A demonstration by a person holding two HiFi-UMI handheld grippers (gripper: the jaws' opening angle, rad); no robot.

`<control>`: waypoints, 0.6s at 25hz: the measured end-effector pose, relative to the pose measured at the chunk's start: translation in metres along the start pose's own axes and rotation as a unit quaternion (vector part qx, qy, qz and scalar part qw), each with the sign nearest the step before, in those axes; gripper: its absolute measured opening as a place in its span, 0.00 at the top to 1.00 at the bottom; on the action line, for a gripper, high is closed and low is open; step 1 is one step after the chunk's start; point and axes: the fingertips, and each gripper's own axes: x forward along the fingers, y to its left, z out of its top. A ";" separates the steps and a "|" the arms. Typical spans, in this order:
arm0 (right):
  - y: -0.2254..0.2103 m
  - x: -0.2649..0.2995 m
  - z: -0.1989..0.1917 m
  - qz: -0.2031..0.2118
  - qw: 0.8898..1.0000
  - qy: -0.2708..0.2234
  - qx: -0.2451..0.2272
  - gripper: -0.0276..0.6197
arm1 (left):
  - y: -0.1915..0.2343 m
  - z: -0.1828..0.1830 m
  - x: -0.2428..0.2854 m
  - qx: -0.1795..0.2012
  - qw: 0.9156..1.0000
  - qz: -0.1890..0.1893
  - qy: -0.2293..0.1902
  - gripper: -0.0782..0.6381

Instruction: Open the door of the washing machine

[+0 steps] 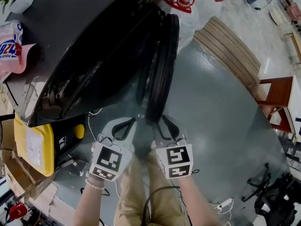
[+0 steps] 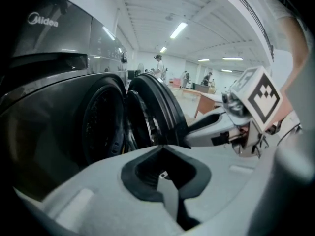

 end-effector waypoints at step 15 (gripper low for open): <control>-0.075 -0.043 -0.019 -0.098 0.994 -0.005 0.045 0.86 | 0.004 0.013 0.003 0.012 1.000 0.000 -0.003 0.90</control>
